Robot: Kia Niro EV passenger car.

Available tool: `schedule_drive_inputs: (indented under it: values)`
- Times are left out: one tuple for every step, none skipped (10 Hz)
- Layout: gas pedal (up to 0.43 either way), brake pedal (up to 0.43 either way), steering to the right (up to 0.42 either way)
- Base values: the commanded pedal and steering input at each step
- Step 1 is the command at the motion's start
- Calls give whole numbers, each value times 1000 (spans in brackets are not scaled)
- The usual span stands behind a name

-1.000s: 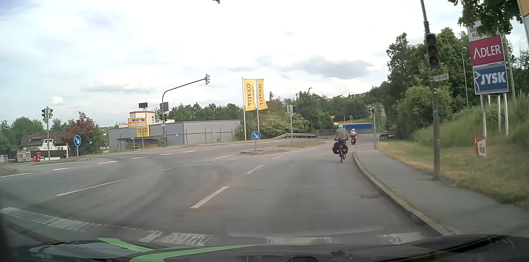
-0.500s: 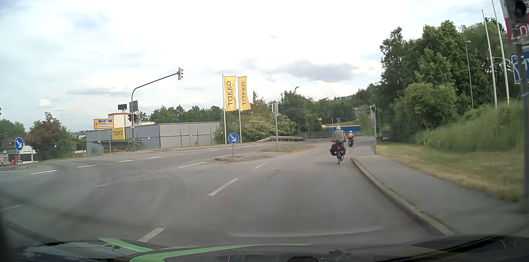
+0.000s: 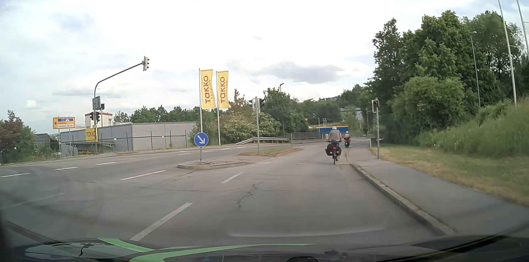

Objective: Follow the waypoints while adhering to traffic rules and regulations

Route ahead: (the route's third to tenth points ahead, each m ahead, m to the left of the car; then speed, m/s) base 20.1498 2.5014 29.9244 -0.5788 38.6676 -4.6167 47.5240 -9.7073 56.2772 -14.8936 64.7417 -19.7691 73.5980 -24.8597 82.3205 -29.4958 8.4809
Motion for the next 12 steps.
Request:
schedule_drive_inputs:
  values:
    - [59,0,50]
    - [59,0,50]
    - [47,0,49]
    - [47,0,46]
    - [47,0,45]
    - [47,0,44]
    - [47,0,45]
    - [47,0,45]
    - [47,0,45]
    - [47,0,45]
    - [47,0,43]
    - [39,0,37]
